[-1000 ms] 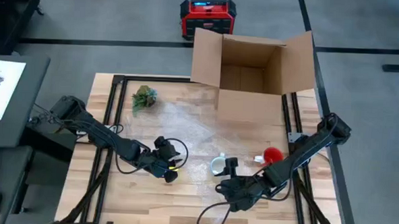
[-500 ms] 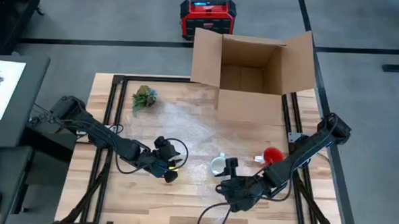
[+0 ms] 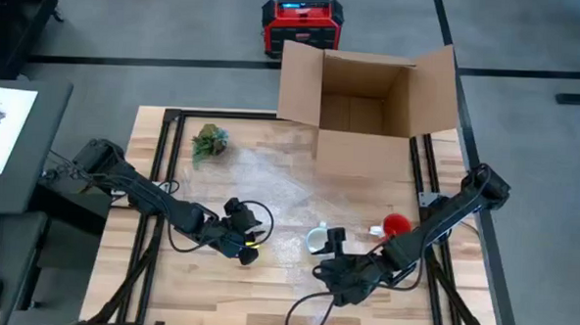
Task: Wrap mug
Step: Wrap the blue patterned mug with the transparent bubble wrap
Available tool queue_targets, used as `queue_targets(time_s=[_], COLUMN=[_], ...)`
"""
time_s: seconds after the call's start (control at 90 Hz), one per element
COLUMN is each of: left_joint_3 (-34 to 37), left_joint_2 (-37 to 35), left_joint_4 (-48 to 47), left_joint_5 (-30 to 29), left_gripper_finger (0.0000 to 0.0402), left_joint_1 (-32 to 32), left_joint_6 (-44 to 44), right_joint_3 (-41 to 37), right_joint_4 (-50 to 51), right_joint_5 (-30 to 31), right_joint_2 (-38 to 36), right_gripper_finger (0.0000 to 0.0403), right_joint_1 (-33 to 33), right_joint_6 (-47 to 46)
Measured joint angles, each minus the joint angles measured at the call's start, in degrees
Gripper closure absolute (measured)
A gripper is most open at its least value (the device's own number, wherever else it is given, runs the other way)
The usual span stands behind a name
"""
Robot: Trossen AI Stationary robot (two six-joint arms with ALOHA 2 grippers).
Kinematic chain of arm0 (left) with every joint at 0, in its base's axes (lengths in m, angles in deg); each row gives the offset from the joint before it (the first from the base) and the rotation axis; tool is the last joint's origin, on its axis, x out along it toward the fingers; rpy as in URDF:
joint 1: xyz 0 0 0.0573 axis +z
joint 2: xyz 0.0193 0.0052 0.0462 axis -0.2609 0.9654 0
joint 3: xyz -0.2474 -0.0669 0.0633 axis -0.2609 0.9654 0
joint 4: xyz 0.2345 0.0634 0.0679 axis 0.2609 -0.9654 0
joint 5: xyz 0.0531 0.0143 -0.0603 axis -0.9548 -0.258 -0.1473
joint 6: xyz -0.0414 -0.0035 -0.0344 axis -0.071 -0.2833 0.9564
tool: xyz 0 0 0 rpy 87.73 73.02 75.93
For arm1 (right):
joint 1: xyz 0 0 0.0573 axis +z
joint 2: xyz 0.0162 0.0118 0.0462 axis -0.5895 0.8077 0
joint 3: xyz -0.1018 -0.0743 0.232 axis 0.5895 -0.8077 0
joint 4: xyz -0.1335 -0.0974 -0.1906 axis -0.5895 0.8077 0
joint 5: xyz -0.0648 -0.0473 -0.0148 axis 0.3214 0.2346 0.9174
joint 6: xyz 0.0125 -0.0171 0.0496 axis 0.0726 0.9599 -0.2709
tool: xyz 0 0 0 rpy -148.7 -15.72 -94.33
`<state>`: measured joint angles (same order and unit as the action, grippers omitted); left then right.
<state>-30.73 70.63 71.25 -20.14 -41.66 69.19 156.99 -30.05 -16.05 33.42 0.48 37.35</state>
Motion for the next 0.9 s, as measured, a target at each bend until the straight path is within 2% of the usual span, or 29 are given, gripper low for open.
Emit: queue_targets(time_s=[0.722,0.9], left_joint_3=[0.00,0.00], left_joint_2=[0.00,0.00], left_joint_4=[0.00,0.00], left_joint_5=[0.01,0.01], left_gripper_finger=[0.0292,0.0292], left_joint_1=[0.02,0.02], left_joint_6=[0.00,0.01], right_joint_3=[0.00,2.78], right_joint_4=[0.05,2.97], right_joint_5=[0.05,3.21], right_joint_2=[0.02,-0.99], right_gripper_finger=[0.0164,0.0167], right_joint_1=[-1.91,-0.83], right_joint_6=[-2.08,-1.90])
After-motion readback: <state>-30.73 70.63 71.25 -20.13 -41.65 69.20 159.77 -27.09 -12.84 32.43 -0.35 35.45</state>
